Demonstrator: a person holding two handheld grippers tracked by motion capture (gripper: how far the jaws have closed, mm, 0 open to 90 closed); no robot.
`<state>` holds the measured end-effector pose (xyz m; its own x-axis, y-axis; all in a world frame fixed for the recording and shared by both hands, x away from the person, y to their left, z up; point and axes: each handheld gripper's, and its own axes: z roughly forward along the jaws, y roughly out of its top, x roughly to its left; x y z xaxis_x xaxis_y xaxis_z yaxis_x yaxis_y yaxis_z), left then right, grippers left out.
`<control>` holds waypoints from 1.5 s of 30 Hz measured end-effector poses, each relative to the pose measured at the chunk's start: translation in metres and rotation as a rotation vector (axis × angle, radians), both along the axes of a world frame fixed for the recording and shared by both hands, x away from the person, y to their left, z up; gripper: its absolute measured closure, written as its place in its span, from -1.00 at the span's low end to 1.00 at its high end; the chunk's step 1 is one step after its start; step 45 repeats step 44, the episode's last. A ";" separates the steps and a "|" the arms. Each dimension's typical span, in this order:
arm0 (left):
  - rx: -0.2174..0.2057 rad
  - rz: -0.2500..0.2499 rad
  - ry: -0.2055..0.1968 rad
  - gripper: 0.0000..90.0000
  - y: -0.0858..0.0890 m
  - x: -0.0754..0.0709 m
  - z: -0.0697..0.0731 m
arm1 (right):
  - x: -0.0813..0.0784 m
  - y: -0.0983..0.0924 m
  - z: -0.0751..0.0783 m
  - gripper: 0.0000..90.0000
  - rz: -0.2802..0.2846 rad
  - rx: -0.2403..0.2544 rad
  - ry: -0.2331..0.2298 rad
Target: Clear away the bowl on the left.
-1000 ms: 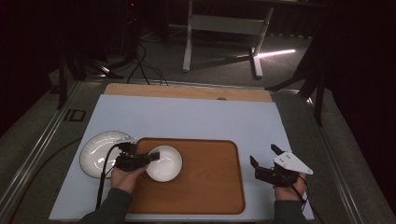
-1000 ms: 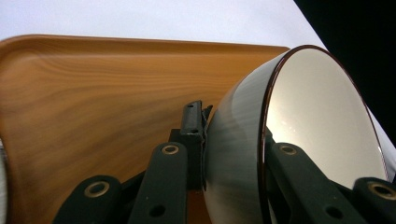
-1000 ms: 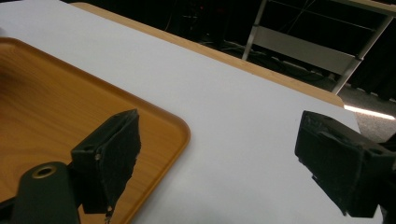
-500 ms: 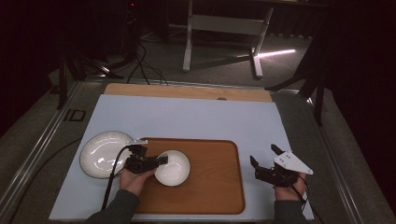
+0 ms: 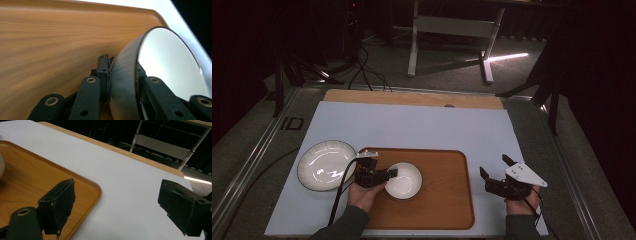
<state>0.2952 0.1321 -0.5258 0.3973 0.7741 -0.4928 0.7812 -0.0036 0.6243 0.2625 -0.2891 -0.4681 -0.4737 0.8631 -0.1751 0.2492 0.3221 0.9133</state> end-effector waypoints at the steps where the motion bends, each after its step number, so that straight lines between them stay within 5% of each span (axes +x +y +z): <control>1: 0.010 0.006 0.000 0.69 -0.001 0.000 0.000 | 0.000 0.000 0.000 -0.69 0.000 0.000 0.000; 9: 0.047 0.040 -0.035 0.38 0.006 0.000 0.008 | 0.000 0.000 0.000 -0.69 -0.001 -0.001 0.000; 20: 0.116 0.053 -0.207 0.15 0.023 -0.012 0.042 | 0.000 -0.001 0.000 -0.69 -0.001 -0.001 -0.002; 34: 0.330 0.125 -0.376 -0.08 0.062 -0.022 0.069 | 0.000 -0.001 0.000 -0.69 0.003 -0.004 0.001; 43: 0.380 0.296 -0.383 -0.09 0.107 -0.028 0.069 | 0.001 -0.002 0.000 -0.69 -0.002 0.003 0.006; 45: 0.380 0.296 -0.383 -0.09 0.107 -0.028 0.069 | 0.001 -0.002 0.000 -0.69 -0.002 0.003 0.006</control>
